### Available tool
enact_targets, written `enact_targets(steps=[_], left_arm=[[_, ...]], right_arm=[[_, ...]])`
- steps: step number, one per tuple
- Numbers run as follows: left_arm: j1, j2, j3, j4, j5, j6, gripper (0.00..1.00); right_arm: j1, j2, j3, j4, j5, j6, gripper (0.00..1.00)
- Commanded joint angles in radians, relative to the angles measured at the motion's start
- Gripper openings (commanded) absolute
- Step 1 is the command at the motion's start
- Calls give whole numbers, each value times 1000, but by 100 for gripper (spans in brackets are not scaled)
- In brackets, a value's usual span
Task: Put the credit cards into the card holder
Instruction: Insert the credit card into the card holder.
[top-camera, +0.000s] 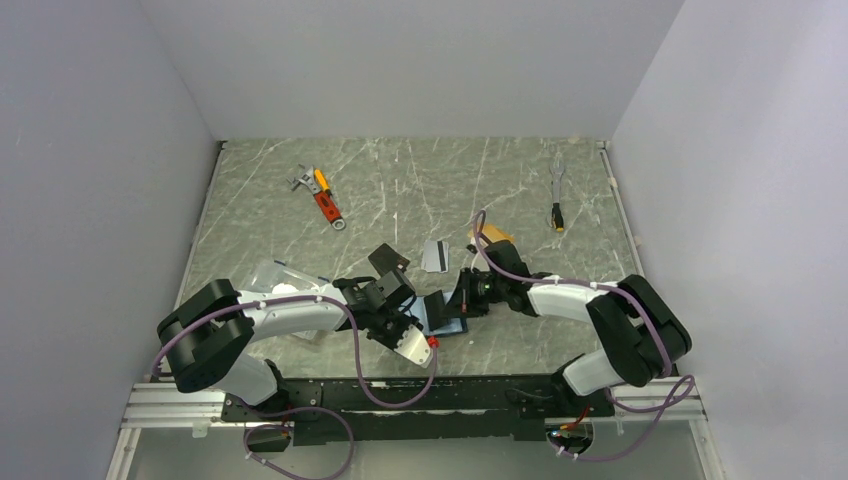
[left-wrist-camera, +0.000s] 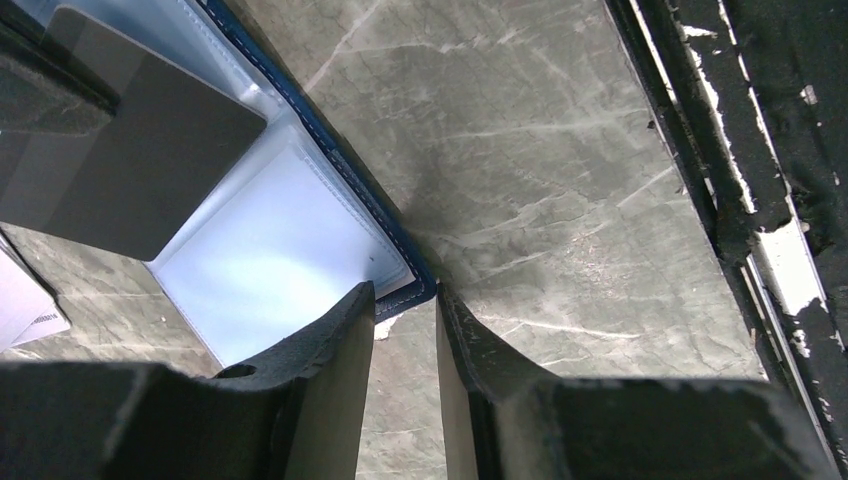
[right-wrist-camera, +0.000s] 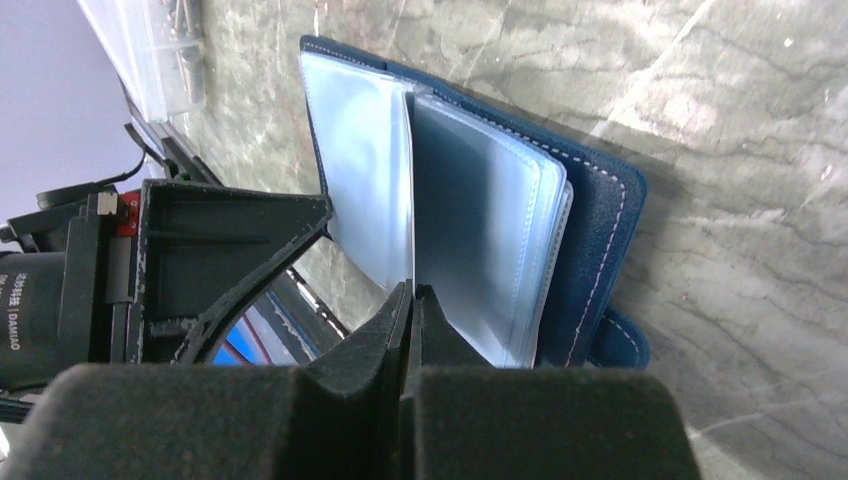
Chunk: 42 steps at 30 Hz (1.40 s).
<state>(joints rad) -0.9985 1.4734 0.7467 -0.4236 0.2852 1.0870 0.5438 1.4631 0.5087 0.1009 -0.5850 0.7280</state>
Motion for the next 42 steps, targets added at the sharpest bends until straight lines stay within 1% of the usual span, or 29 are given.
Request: enact_targets(steps=[1,8,21,30,34,42], left_arm=[[0,2,4,-32,-49,20,34],[0,7,3,-33,-49,27,34],[1,8,-6,-32,-66,45,35],[0,22,15,-52,-54,41,34],[1,43,39,-82,-34,38,30],[0,25,25,-54,-45,65,31]], right_arm=[[-6,-43,-26,13,-23,-12,0],[-22,-61,-55,13,-83,-43,0],[-56,46,11,-20,-231,-132,0],[-75,97,65,-66,-204,-161,0],[-78,123,72,-32,-180,-137,0],[-76,139,56,52,-154,-71,0]])
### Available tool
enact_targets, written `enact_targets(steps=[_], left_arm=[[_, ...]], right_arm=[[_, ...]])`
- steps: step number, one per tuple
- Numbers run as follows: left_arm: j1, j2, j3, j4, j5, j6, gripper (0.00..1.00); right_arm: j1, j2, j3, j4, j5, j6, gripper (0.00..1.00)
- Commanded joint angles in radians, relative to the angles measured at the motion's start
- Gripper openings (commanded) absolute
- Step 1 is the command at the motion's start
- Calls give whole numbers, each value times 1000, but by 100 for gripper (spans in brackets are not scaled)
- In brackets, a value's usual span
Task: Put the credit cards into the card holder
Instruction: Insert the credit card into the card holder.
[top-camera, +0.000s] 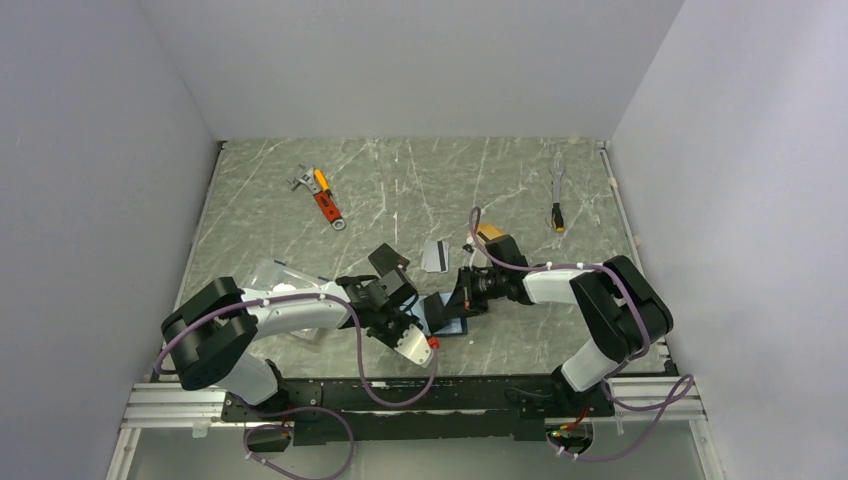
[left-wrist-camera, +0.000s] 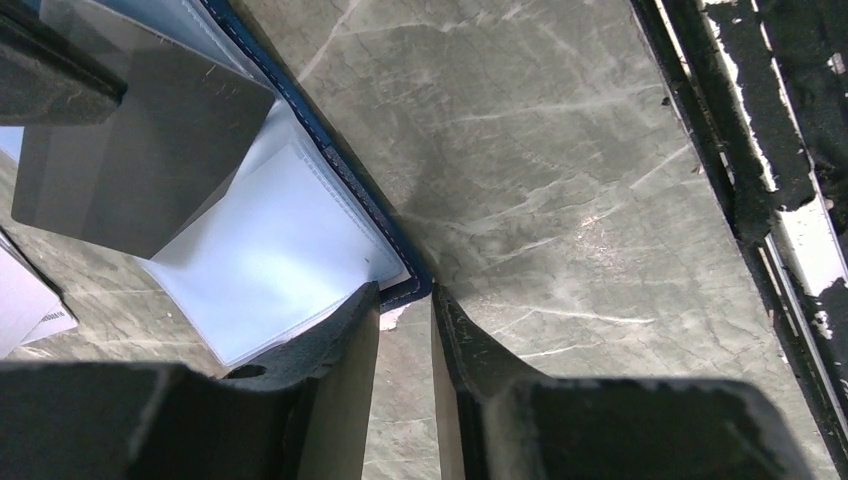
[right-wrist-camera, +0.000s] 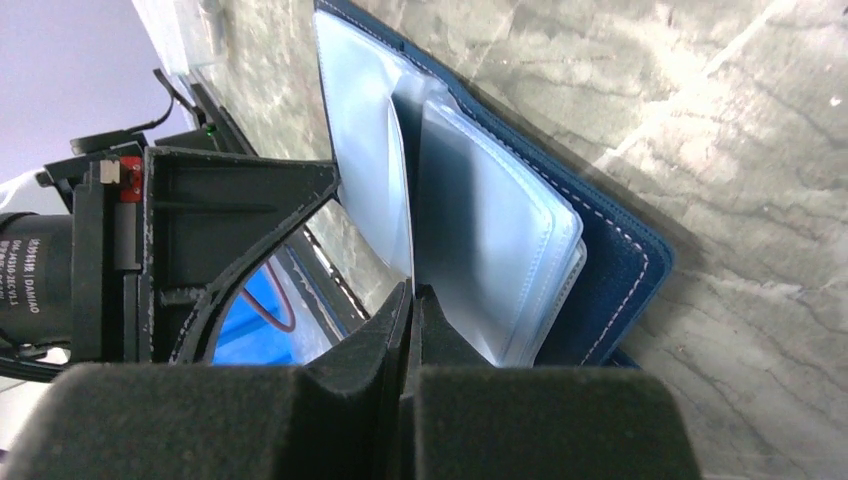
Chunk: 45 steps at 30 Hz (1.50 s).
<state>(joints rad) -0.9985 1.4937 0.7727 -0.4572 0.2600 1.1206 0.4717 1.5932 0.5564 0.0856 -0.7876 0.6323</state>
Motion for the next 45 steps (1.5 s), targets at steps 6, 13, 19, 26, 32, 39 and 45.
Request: enact_targets(steps=[6,13,19,26,32,39,45], left_arm=[[-2,4,-1,-23,-16,33,30],[-4,4,0,-21,-14,35,30],[-5,1,1,-21,-11,38,30],[-6,-2,5,-21,-12,35,29],[-6,-9,-2,-24,-19,35,28],[-7,-11,-6,-22,-24,35,26],[-7,-9,-4,-14,-29,33,25]], right_arm=[[2,7,-14,135,95,82,0],[46,27,-37,211,130,148,0],[103,45,-57,262,171,198,0],[128,15,-38,143,231,158,2],[131,-95,36,-169,396,52,50],[137,-142,128,-282,466,1,53],[168,-115,144,-253,465,13,38]])
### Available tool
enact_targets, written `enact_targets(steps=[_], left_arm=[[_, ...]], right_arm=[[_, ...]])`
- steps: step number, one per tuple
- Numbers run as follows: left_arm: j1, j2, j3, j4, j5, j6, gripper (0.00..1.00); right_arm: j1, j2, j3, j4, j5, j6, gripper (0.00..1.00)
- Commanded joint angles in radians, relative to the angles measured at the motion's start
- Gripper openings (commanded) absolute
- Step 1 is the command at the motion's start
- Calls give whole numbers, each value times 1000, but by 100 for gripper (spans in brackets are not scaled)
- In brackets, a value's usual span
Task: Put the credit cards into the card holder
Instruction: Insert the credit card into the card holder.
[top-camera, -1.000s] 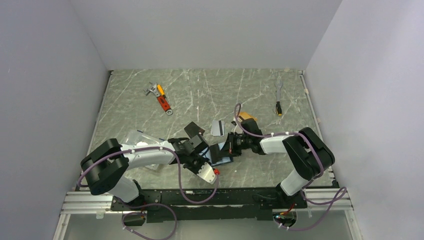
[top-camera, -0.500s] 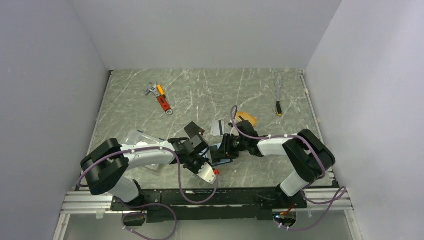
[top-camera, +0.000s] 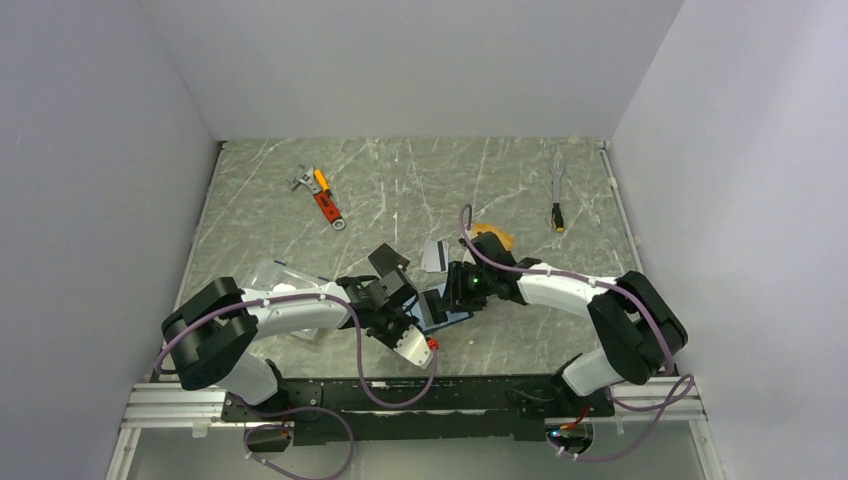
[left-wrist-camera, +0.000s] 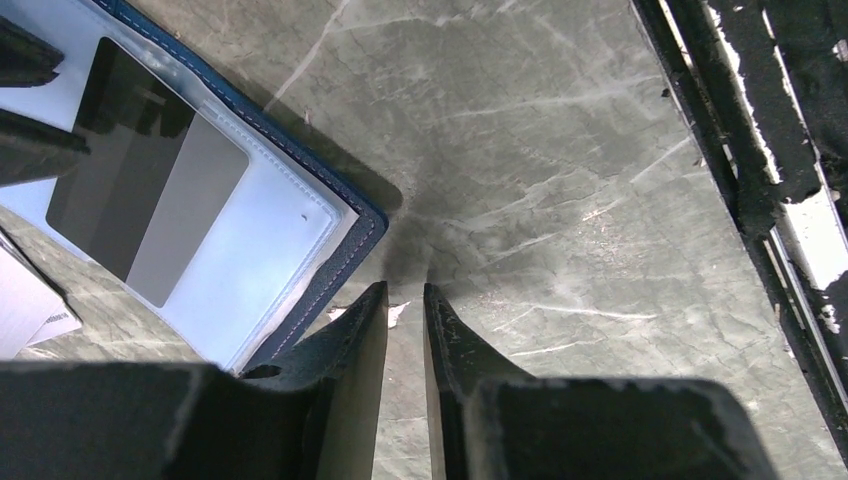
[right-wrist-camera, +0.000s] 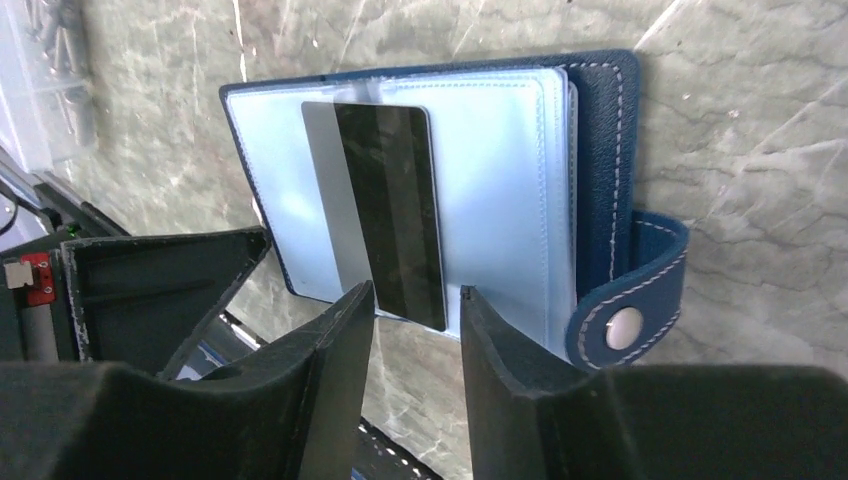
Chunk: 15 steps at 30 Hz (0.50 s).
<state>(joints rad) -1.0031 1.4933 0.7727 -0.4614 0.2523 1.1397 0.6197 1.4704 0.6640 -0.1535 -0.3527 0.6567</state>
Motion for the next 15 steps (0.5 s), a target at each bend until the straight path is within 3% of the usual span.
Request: enact_targets(steps=[1,2,4,15], left_arm=[[-2,-8,-4,-8,-23,14,25],[-2,-6,-4,-7,-24,14,25],[-2,-7,-4,-8,-28,15,24],[-1,-8,-7,-9,-37,12,22]], right_arm=[[21,11,39,-3,33,-8,32],[21,16,43,3,38,-5,24],[23,26,58,2,56,-3,19],[7,22,71,15,172,8,15]])
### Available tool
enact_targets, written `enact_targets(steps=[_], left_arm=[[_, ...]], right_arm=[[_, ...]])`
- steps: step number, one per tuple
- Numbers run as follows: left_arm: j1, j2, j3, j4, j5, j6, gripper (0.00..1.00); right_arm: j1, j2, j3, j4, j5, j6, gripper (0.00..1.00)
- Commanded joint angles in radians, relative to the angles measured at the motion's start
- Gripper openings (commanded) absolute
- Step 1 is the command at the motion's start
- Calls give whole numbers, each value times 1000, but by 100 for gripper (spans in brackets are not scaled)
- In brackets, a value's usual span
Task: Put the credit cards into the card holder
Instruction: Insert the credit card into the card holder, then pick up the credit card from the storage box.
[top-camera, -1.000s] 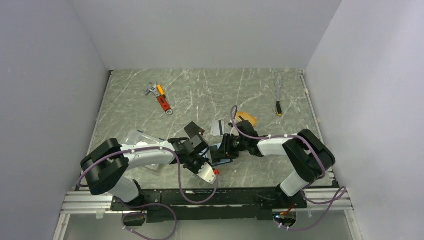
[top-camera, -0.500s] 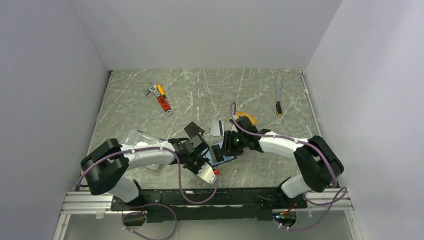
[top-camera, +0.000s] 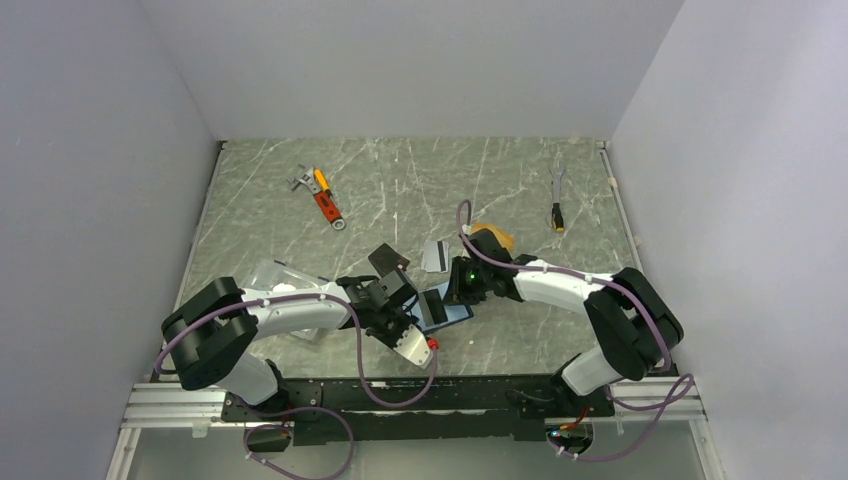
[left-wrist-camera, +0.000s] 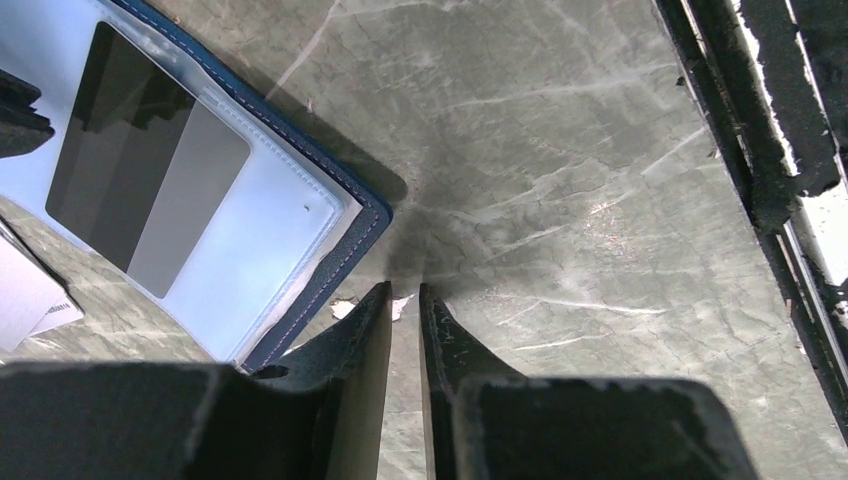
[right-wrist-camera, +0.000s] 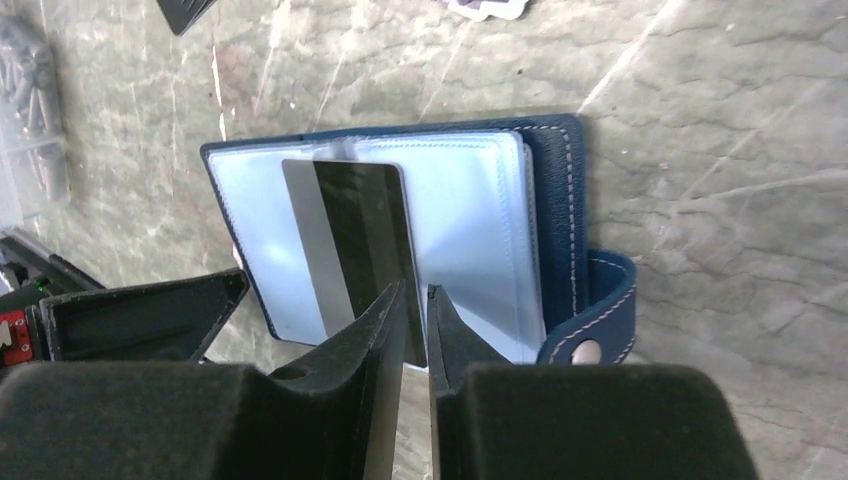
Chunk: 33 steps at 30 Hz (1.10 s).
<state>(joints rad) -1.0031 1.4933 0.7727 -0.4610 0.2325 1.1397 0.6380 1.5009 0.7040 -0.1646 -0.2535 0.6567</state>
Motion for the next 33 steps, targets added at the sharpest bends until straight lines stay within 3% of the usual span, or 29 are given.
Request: enact_targets(steps=[1,4,20,33], left_arm=[[0,-7,-7,-7,-19,13,22],[1,-7,-4,-5,-23,13,21],[22,3,3,0,-27,33,20],[48,-9,29,-41,-18,41,23]], right_arm=[[-10,8,35,28,78,7,13],[3,54,38,42,78,17,0],[147,45,34,56,47,69,0],[107,-32,14,15,-2,44,0]])
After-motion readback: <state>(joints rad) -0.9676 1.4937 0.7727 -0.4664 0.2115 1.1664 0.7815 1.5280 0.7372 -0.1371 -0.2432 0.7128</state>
